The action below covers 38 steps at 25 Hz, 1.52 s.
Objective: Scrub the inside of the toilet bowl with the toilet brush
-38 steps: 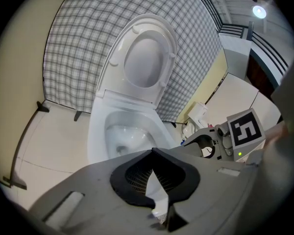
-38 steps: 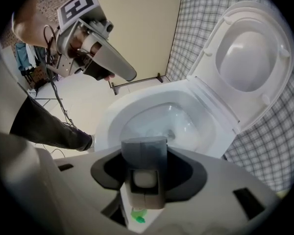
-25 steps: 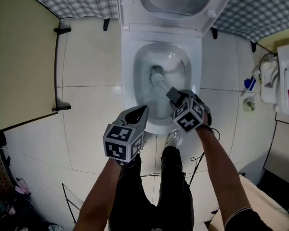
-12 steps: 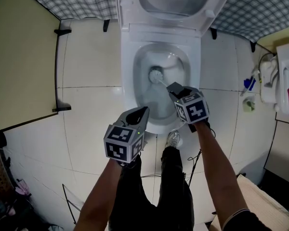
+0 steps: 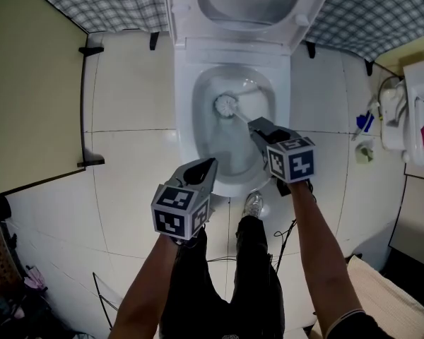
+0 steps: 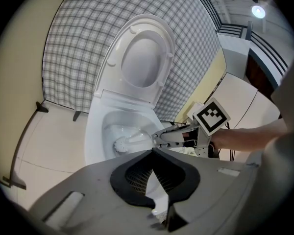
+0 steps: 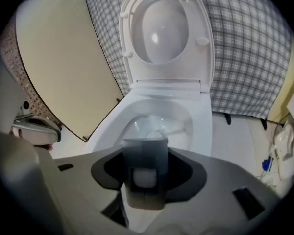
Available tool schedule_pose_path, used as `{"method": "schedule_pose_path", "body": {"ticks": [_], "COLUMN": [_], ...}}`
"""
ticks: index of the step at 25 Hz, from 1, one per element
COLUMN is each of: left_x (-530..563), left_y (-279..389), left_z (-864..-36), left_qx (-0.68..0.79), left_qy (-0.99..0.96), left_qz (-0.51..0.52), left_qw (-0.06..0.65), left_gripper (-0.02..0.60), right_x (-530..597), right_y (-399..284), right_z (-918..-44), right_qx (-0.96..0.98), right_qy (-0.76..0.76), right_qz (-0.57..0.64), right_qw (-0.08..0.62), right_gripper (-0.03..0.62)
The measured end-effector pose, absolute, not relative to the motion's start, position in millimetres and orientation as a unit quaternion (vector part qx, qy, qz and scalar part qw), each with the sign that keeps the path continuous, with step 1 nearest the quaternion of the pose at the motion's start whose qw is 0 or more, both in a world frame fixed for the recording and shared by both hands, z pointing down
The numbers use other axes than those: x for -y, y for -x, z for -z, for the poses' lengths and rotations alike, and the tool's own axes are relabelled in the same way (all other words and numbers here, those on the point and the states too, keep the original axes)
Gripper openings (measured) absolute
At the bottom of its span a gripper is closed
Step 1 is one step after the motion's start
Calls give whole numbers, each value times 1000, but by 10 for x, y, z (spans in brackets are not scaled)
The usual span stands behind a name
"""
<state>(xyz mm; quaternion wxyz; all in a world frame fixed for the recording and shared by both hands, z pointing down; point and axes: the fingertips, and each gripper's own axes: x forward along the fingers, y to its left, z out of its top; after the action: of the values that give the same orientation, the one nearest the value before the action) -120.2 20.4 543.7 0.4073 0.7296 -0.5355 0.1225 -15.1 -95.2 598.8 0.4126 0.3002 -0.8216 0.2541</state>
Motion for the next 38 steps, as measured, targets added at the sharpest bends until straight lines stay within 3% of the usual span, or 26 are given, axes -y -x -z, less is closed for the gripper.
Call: {"method": "schedule_pose_path", "body": {"ticks": [12,24,30,38], "left_x": [140,464,415,186], "left_y": [1117,269,-314,-654], "left_z": [-5019,-4608,-4661,-5042], "left_qx": [531,474,433,400], "left_qy": [-752,-802,-821,-818], "left_qz": [-120,-132,-152,-189], "left_qw": [370,338,339,367], "left_gripper": [8,8,8,8], "right_x": [749,621,508,259], "right_y": [-376,-1724,-2517,-3006], "right_z": [-4844,-3789,-3987,-4923], "right_qx": [867,860,822,773], "right_qy": [-278,-365,-426,-450], "right_qz": [-224,-208,-234,-294], "right_qw": [348,292,298,337], "right_gripper": [199,199,199,199]}}
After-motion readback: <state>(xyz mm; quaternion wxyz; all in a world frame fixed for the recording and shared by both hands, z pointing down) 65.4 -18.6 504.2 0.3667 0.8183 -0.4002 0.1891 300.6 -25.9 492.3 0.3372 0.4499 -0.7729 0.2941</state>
